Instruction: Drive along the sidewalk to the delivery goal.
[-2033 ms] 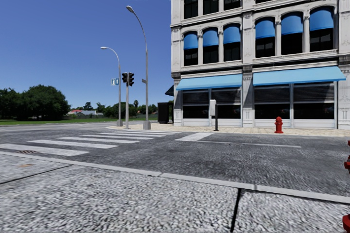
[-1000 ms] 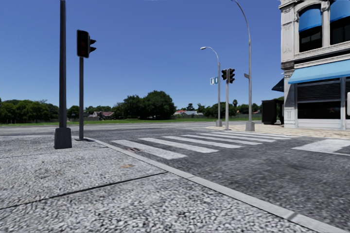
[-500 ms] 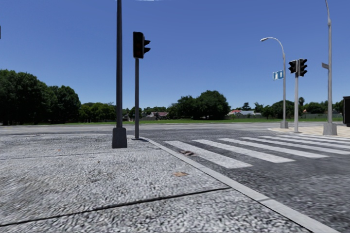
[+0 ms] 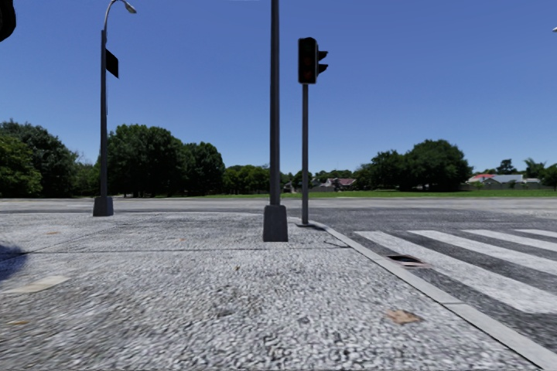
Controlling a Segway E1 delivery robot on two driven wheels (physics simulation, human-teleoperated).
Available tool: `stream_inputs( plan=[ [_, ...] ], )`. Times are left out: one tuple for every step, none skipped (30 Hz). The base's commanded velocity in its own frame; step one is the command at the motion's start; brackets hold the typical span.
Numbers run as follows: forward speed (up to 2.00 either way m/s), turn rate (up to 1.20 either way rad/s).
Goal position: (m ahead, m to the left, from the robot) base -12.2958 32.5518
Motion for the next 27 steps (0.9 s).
stream_inputs(
  plan=[
    [1.55,0.68],
    [1.60,0.68],
    [1.60,0.68],
    [1.68,0.68],
    [2.00,0.68],
    [2.00,0.68],
    [2.00,0.68],
    [2.00,0.68],
    [2.00,0.68],
    [2.00,0.68],
    [2.00,0.67],
    [2.00,0.67],
    [2.00,0.67],
    [2.00,0.67],
    [2.00,0.67],
    [2.00,0.67],
    [2.00,0.63],
    [2.00,0.63],
    [2.00,0.59],
    [2.00,0.57],
    [2.00,0.57],
    [2.00,0.57],
    [2.00,0.57],
    [2.00,0.57],
    [2.00,0.57],
    [2.00,0.57],
    [2.00,0.57]
  ],
)
